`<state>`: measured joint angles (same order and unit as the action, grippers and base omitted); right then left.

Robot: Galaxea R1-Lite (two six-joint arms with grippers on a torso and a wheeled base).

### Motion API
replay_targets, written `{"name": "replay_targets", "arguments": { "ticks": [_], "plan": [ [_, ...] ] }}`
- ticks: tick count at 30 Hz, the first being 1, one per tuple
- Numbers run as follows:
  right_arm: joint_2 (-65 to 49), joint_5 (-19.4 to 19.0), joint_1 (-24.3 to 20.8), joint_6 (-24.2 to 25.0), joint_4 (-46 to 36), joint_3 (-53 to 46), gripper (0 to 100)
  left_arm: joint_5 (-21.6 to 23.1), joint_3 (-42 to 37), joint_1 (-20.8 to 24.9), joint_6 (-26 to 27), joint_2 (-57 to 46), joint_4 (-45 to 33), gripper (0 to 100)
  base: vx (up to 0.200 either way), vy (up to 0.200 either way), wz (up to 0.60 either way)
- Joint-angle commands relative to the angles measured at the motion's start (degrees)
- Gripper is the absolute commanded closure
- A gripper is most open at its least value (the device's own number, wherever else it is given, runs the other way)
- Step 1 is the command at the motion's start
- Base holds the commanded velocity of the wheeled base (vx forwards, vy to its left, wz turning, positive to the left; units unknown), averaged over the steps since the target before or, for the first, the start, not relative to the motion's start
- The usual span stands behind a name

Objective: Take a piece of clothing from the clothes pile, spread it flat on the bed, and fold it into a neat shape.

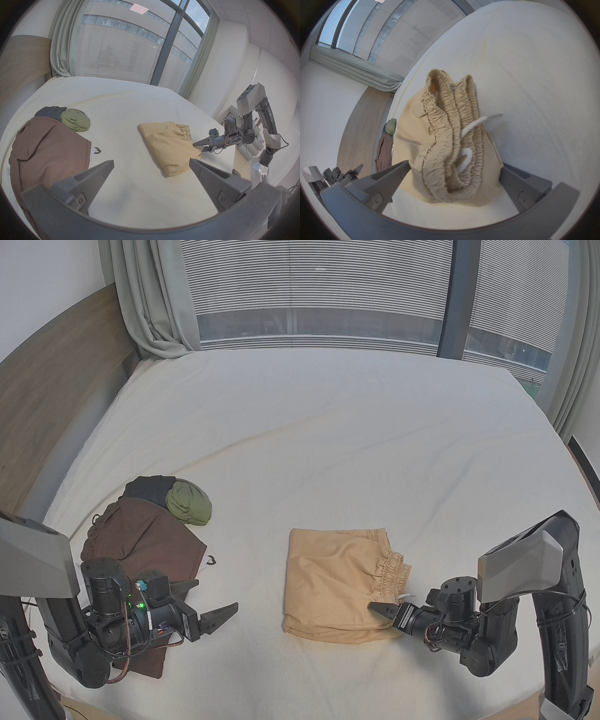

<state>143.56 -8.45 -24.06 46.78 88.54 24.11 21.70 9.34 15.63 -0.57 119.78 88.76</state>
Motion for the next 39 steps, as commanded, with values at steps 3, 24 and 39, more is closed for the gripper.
{"name": "replay_targets", "arguments": {
  "ticks": [3,24,39],
  "plan": [
    [0.23,-0.08,-1.6,2.88,-0.03,1.64,0,0.01,-0.02,0.02,-0.04,0.1,0.01,0,0.0,0.0,0.0],
    [0.06,0.01,-1.6,2.97,-0.03,1.64,100,-0.08,-0.02,0.54,0.05,0.1,0.01,0,0.0,0.0,0.0],
    [-0.21,0.01,-1.69,2.97,-0.03,1.46,100,-0.34,-0.02,0.46,0.13,-0.25,0.01,0,0.0,0.0,0.0]
  ]
}}
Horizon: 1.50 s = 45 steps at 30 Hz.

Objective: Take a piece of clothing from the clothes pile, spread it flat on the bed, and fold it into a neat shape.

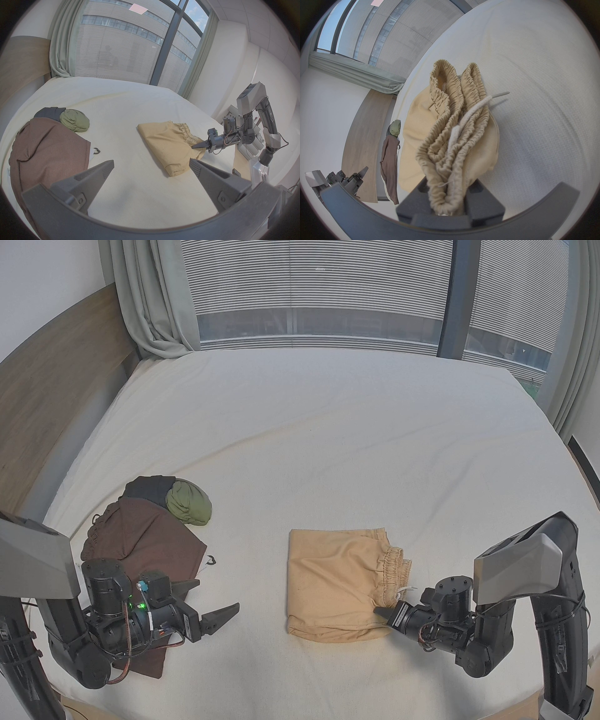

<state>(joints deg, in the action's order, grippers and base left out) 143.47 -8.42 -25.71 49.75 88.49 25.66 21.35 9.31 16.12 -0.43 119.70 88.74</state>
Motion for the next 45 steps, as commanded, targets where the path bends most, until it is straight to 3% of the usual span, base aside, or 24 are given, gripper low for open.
{"name": "replay_targets", "arguments": {
  "ticks": [1,32,41,45],
  "plan": [
    [-0.12,-0.01,-0.04,0.0,0.1,-0.17,100,-0.08,0.0,-0.12,-0.01,-0.34,0.03,0,0.0,0.0,0.0],
    [-1.26,-0.45,-0.13,0.0,0.19,-0.17,100,-0.16,0.53,-0.12,0.08,-0.17,0.03,0,0.0,0.0,0.0],
    [-9.53,-1.51,-5.05,0.44,0.19,-2.9,100,-0.25,0.18,-0.21,0.08,-0.34,0.03,0,0.0,0.0,0.0],
    [-12.07,-1.95,-4.79,0.35,0.19,-2.81,100,-0.25,0.0,-0.03,0.08,-0.43,0.03,0,0.0,0.0,0.0]
  ]
}}
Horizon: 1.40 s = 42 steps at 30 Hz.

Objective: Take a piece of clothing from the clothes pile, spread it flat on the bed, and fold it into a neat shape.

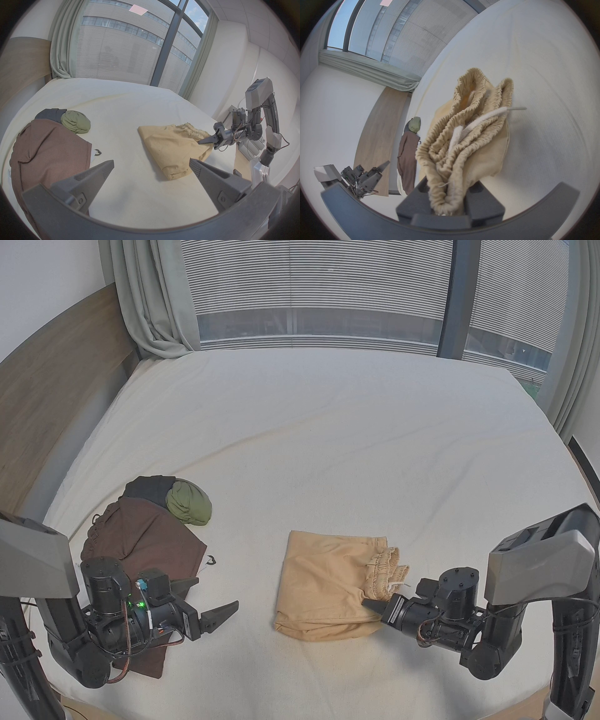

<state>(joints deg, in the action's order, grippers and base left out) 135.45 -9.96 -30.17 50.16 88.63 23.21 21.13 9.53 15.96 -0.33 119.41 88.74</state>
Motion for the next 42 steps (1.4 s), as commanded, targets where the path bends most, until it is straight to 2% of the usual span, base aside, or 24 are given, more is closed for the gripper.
{"name": "replay_targets", "arguments": {
  "ticks": [1,5,14,28,35,42],
  "plan": [
    [-4.76,-0.68,-0.24,-0.07,-0.03,-0.36,100,-0.03,-0.22,0.13,-0.02,-0.14,0.03,0,0.0,0.0,0.0],
    [-8.8,-3.05,-0.15,-0.15,-0.12,-0.54,100,-0.03,-0.22,0.13,-0.02,0.21,0.03,0,0.0,0.0,0.0],
    [-15.39,-5.33,-0.77,-0.51,-0.3,-0.1,100,-0.03,-0.22,0.13,-0.02,-0.05,0.03,0,0.0,0.0,0.0],
    [-19.87,-6.12,-0.77,-0.86,-1.09,3.24,100,0.06,-0.13,0.65,0.07,-1.19,0.03,0,0.0,0.0,0.0],
    [-23.39,-7.44,-0.77,-1.03,-5.83,7.11,100,0.06,-0.04,0.65,0.07,-1.28,0.03,0,0.0,0.0,0.0],
    [-24.97,-7.53,-0.15,-1.03,-14.97,14.58,100,-0.03,-0.04,0.74,0.07,-1.37,0.12,0,0.0,0.0,0.0]
  ]
}}
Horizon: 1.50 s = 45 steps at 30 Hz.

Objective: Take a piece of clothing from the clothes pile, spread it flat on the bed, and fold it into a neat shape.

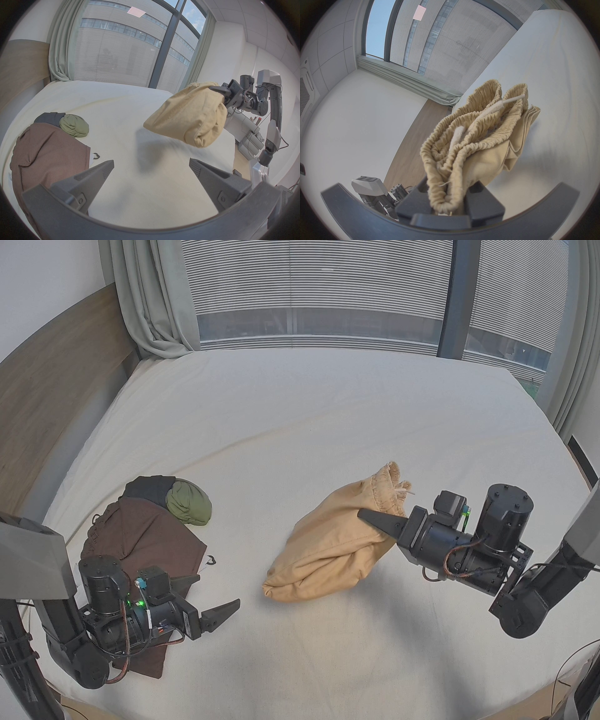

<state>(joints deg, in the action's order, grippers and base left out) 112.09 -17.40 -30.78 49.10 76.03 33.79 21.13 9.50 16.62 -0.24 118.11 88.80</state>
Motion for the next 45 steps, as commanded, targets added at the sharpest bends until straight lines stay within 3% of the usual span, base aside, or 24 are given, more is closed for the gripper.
{"name": "replay_targets", "arguments": {
  "ticks": [1,15,26,45],
  "plan": [
    [-1.61,-0.09,0.55,0.03,-3.0,4.79,100,-0.03,0.08,0.0,-0.02,-0.08,0.06,0,0.0,0.0,0.0],
    [-0.03,-0.27,2.39,-0.06,-11.87,15.43,100,-0.03,0.08,0.17,-0.02,-0.08,0.06,0,0.0,0.0,0.0],
    [9.11,-0.27,4.68,-0.76,-19.43,28.87,100,0.06,0.08,0.08,-0.02,0.01,0.06,0,0.0,0.0,0.0],
    [19.22,-0.27,6.52,-1.29,-20.13,34.85,100,0.14,0.0,0.08,-0.02,0.1,-0.03,0,0.0,0.0,0.0]
  ]
}}
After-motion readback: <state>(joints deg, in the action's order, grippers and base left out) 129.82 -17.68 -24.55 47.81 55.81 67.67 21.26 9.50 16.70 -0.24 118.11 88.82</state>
